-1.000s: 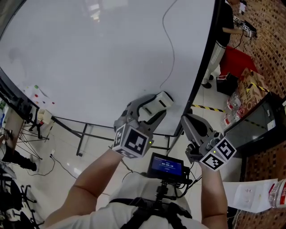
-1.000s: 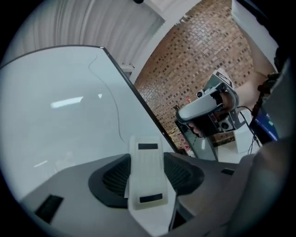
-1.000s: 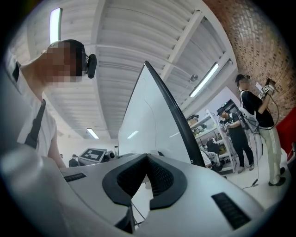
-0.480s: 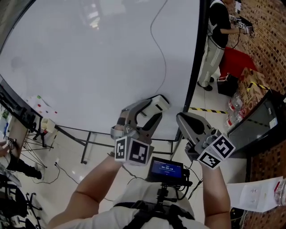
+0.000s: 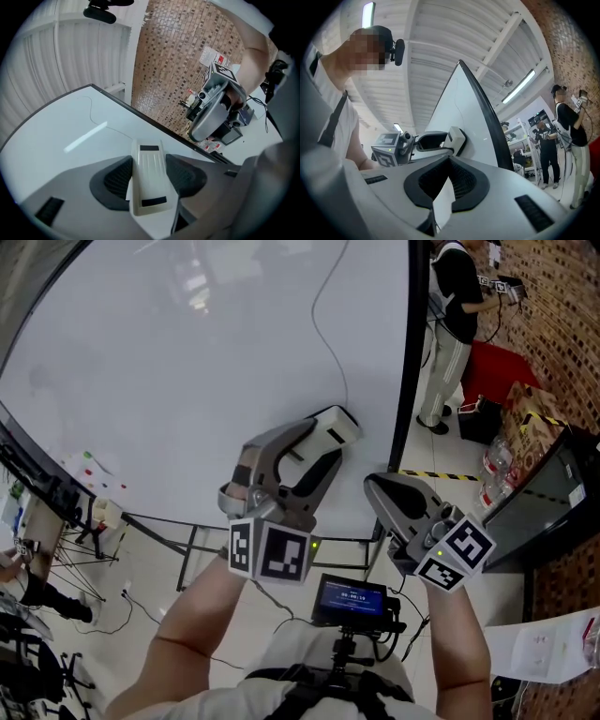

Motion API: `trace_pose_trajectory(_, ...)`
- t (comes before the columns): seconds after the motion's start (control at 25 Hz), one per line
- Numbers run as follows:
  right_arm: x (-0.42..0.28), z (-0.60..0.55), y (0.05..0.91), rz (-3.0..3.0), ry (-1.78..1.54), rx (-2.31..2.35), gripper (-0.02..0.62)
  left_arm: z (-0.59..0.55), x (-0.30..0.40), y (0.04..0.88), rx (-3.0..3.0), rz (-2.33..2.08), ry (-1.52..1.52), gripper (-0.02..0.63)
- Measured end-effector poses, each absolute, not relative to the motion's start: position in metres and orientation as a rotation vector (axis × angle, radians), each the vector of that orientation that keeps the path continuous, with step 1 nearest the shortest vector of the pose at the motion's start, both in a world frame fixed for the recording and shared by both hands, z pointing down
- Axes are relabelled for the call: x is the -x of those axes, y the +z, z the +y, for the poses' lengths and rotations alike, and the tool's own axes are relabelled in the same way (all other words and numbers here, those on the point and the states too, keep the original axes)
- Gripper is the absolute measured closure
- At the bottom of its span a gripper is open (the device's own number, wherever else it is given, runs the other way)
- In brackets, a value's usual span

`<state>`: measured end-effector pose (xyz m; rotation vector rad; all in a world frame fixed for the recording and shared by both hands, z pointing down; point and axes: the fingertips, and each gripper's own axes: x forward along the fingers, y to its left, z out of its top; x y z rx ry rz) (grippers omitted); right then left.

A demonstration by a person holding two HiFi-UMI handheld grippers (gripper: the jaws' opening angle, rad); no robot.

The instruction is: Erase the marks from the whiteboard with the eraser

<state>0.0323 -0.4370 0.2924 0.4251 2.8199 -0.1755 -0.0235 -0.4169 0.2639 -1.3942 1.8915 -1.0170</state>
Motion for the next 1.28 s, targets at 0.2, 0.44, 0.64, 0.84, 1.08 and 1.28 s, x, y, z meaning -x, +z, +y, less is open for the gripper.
trace_pose_trajectory(0.2, -0.035, -0.438, 0.289, 2.817, -0.167, -0.425, 0.584, -0.420, 0.020, 0.286, 1.405, 1.873, -1.075, 0.371)
trace_pose_trajectory(0.44, -0.031, -0.441, 0.297, 2.847, -0.156, -0.403, 0.584, -0.421, 0.019, 0.318, 1.416, 1.845, -1.154, 0.371)
trace_pose_trajectory(0.64, -0.035, -0.442, 0.292, 2.848, -0.135, -0.382, 0.584, -0.421, 0.018, 0.293, 1.403, 1.848, -1.089, 0.371)
trace_pose_trajectory(0.84, -0.029, -0.443, 0.278, 2.827, -0.069, -0.382, 0.584, -0.427, 0.020, 0.258, 1.334, 1.813, -1.036, 0.367)
trace_pose_trajectory(1.08, -0.035, -0.441, 0.267, 2.833, 0.014, -0.381, 0.584, -0.431, 0.012, 0.246, 1.328, 1.839, -0.966, 0.367)
trace_pose_trajectory(1.28, -0.033, -0.439, 0.263, 2.835, 0.020, -0.375, 0.584, -0.429, 0.018, 0.275, 1.387, 1.838, -1.017, 0.367)
